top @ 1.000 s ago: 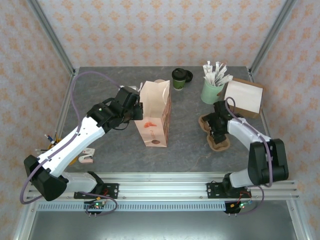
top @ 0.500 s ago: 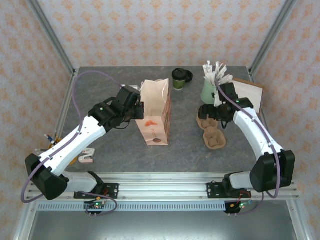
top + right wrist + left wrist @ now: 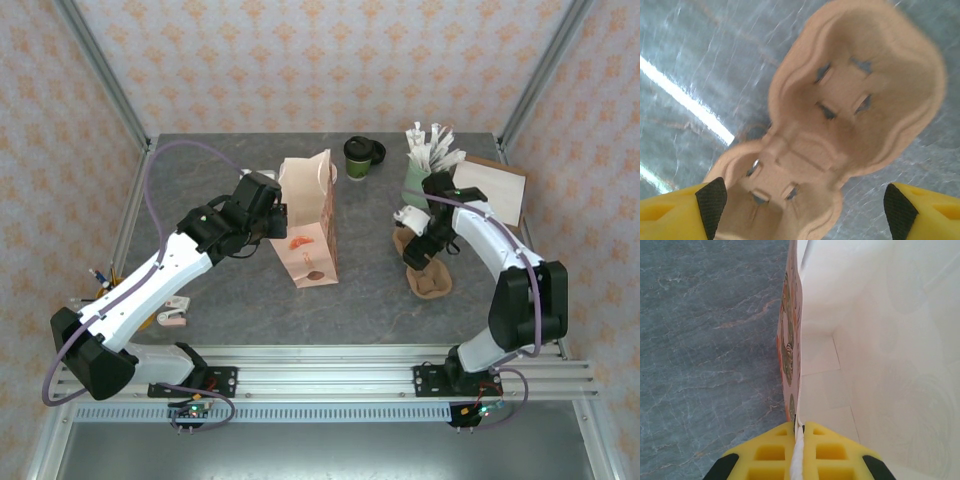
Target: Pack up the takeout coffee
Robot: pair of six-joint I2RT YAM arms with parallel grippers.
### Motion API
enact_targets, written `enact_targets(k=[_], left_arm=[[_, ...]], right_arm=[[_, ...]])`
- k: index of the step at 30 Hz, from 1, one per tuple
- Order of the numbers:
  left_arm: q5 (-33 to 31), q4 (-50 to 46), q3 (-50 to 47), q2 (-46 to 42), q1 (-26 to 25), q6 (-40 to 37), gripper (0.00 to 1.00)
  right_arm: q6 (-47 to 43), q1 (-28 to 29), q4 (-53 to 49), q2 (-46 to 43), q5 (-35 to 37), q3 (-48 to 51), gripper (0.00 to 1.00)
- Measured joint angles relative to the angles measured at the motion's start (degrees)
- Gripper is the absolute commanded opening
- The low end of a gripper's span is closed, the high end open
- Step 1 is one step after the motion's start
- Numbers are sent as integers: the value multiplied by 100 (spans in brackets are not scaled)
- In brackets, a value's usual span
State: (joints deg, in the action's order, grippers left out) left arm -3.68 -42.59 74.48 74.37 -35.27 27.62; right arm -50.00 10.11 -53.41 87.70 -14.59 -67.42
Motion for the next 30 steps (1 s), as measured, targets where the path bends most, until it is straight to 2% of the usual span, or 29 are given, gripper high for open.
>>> enact_targets(k=[5, 11, 13, 16, 20, 23, 26, 30], left_arm=[[-7, 0, 0, 0, 0, -4, 3], [-98, -2, 0, 0, 0, -31, 3], [-131, -2, 0, 0, 0, -52, 3], [-136, -2, 0, 2, 0, -66, 3], [-133, 0, 0, 4, 0, -68, 3], [-83, 28, -11, 4, 0, -114, 5], [111, 87, -17, 4, 0, -212, 11], [345, 92, -9, 39, 0, -227, 14]], right_arm=[[1635, 4, 358, -188, 297, 15, 91], [3958, 9, 286, -332, 863, 308, 91], [4839, 9, 221, -334, 907, 310, 92], [6310, 9, 225, -334, 859, 374, 100], [8408, 15, 415, -332, 603, 710, 99], [9621, 24, 358, -278, 669, 728, 100], [10443, 24, 385, -90, 804, 658, 100], [11162, 26, 632, 393, 743, 638, 100]])
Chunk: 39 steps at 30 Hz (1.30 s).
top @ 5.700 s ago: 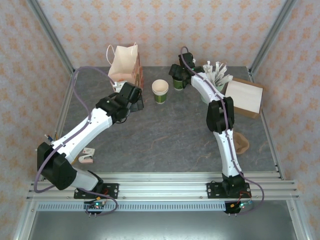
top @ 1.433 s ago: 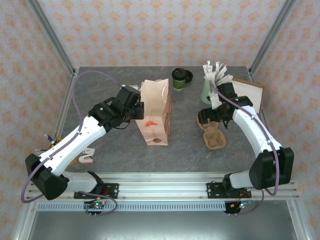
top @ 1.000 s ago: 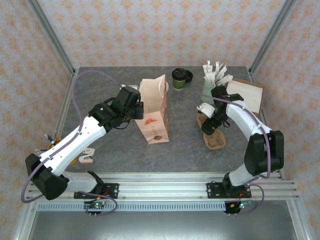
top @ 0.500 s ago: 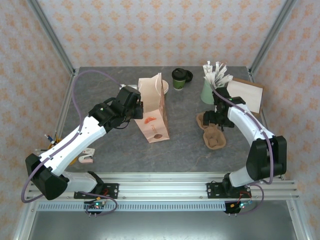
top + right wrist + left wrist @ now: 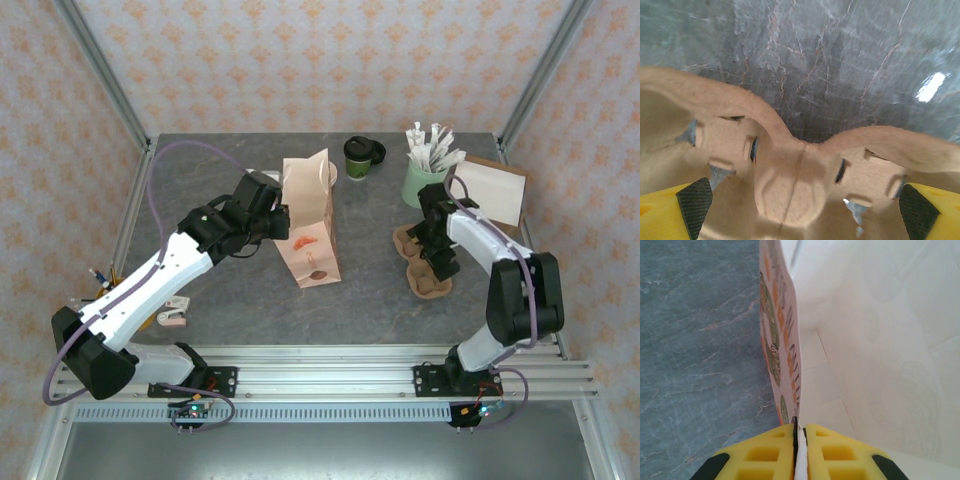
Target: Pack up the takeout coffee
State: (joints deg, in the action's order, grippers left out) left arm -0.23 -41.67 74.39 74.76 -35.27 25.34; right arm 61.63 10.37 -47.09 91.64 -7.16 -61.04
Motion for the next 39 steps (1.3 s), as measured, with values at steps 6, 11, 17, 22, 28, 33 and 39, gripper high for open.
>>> enact_targets(k=[6, 11, 17, 22, 28, 33, 39], left_arm=[[186, -173, 216, 146, 0, -256, 49], [540, -483, 236, -234, 26, -715, 76], [927, -588, 164, -1325, 828, -1161, 88], [525, -450, 153, -1700, 1502, -1189, 94], [428, -249, 787, -839, 1963, -1189, 95], [951, -114, 1947, 428, 2052, -1659, 90], [2214, -452, 3182, 1685, 2146, -2728, 87]], right_arm=[[730, 81, 341, 549, -164, -2, 94], [1165, 125, 638, 540, -127, 177, 75], [1486, 133, 852, 404, 55, 514, 43], [1773, 186, 1032, -81, 284, 772, 17], [1897, 651, 411, -837, 916, 317, 3], [1937, 1071, -304, -1451, 1340, -632, 1], [1202, 1086, -435, -2083, 1473, -1204, 0]])
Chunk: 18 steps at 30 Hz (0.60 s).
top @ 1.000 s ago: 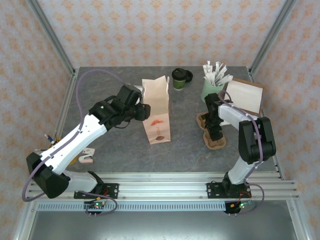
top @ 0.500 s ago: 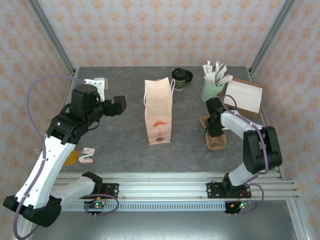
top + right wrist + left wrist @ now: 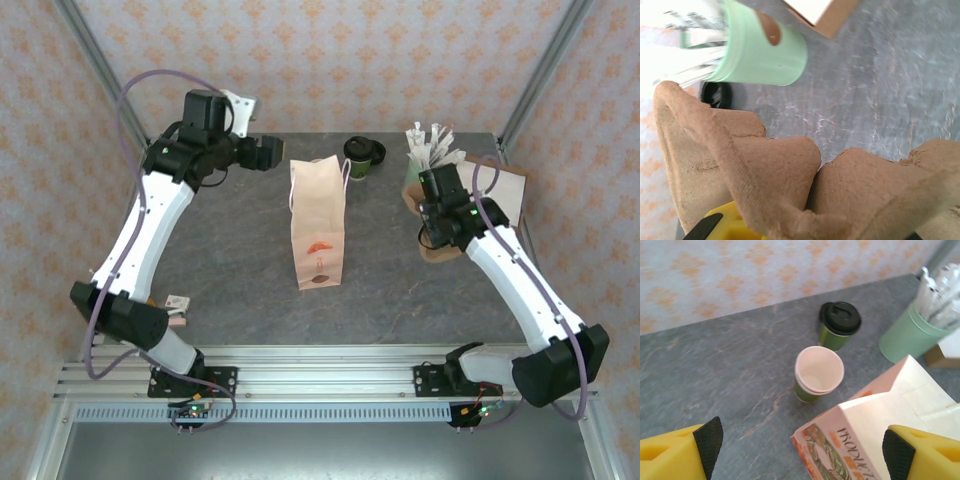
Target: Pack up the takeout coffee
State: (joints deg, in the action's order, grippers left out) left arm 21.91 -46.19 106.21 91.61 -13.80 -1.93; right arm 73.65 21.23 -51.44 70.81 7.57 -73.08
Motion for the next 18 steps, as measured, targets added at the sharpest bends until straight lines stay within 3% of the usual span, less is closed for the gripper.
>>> enact_targets(k=[7, 18], left_arm=[[1611, -295, 634, 728, 26, -881, 84], [1753, -726, 1757, 1816, -15, -2072, 76]], right_arm=[[-2288, 0, 433, 4, -317, -743, 0], [-6387, 0, 702, 286, -1672, -2337, 0]])
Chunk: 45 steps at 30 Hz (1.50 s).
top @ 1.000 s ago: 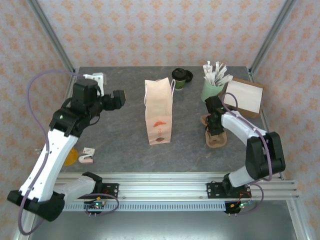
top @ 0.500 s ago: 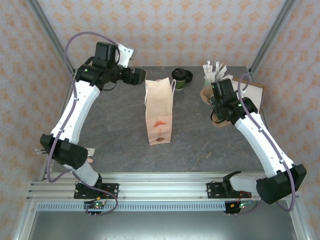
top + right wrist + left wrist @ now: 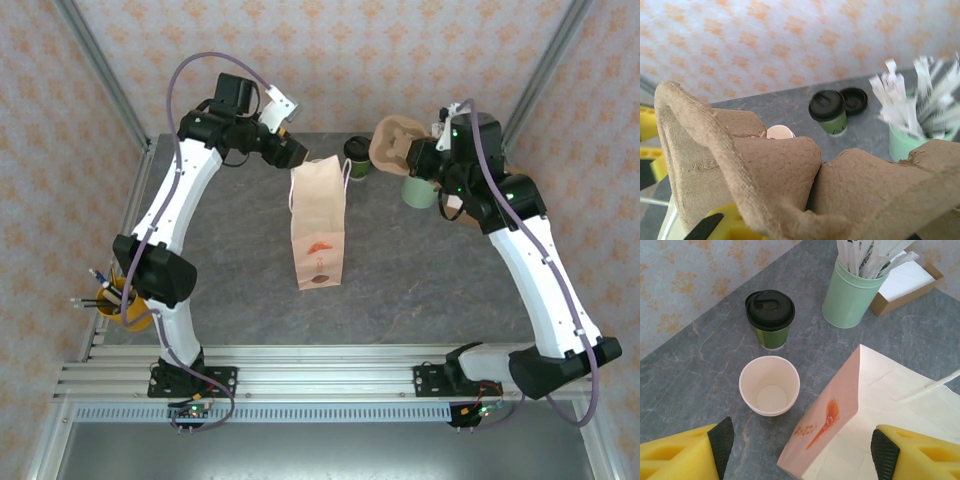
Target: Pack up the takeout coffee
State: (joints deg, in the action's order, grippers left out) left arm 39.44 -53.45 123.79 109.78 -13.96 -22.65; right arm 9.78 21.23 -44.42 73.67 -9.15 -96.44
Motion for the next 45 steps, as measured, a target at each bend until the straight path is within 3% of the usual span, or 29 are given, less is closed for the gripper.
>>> enact_targets(k=[7, 12, 16, 21, 23, 26, 28, 34, 38, 45], left_arm=[[402, -492, 931, 474, 92, -562, 74], [584, -905, 1309, 699, -17, -1043, 65], [662, -1093, 1436, 979, -149, -1311, 65], [372, -1213, 1456, 1316, -334, -1648, 59], [273, -1272, 1456, 1397, -380, -1759, 48], [208, -1322, 1453, 1416, -391, -1893, 21], [240, -1274, 1429, 1381, -389, -1943, 12], [710, -1150, 1283, 1327, -389, -1947, 4], [911, -1145, 1174, 1325, -389, -1950, 1], [1102, -1143, 1147, 1320, -391, -1945, 1]], right_arm=[[-1228, 0, 116, 63, -693, -243, 0], [-1569, 0, 103, 479, -968, -756, 0], [-1749, 0, 70, 822, -1123, -1250, 0], [-1912, 0, 37, 1060, -1379, -1552, 0], [-2028, 2, -9, 1139, -1528, -1665, 0], [-2332, 55, -87, 1290, -1766, -1939, 0], [-2636, 177, -168, 1416, -1888, -2186, 0], [-4216, 1091, -564, 1967, -1980, -3010, 0], [-5757, 1700, -1047, 2256, -1491, -3202, 0], [-7761, 2157, -1617, 2227, -579, -2747, 0]])
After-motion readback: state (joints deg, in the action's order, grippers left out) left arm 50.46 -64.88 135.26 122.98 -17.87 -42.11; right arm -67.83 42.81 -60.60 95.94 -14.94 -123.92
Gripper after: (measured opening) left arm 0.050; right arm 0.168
